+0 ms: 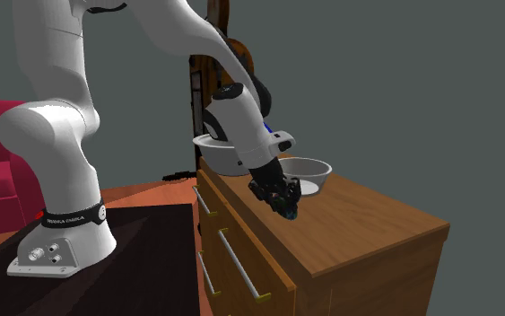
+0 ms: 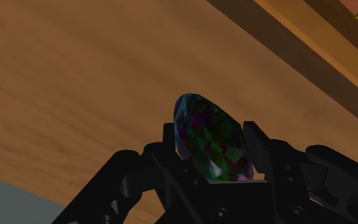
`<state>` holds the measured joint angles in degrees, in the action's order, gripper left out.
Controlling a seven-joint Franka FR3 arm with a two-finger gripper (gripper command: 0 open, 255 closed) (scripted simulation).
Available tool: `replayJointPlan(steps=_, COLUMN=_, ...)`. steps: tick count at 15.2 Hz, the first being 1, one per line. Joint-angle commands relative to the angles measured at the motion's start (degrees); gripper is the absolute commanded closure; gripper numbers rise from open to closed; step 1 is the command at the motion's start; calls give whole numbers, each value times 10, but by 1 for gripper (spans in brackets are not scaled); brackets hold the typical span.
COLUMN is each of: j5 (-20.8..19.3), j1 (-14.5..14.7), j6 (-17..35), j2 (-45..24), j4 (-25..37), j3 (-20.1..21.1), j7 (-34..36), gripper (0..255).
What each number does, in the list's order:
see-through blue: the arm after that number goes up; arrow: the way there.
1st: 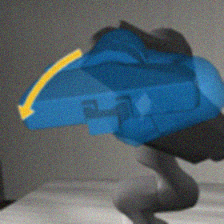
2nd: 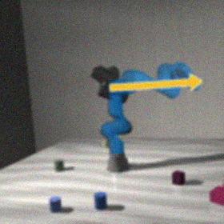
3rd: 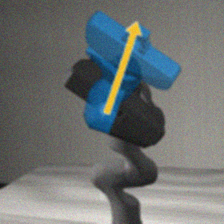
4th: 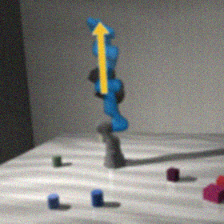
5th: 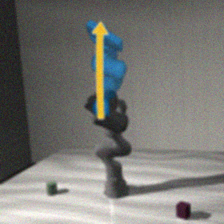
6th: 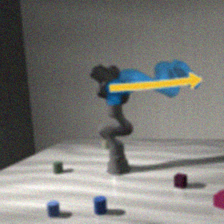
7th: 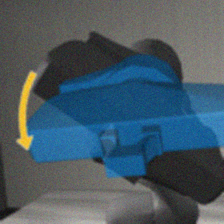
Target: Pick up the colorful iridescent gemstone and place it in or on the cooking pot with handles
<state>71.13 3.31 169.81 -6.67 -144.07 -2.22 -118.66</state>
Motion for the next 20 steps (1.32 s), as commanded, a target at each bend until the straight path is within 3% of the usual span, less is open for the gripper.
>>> replayJointPlan(steps=1, j5=-1, j1=0, j6=0, j2=0, j4=0, j3=0, j7=0, gripper=255)
replayJointPlan(steps=12, j5=-236, j1=-1, j6=-39, j2=96, j4=-38, j3=-25, j7=215, gripper=255)
replayJointPlan(steps=20, j5=-358, j1=-31, j6=-88, j2=157, j4=-41, j3=-15, j7=325, gripper=255)
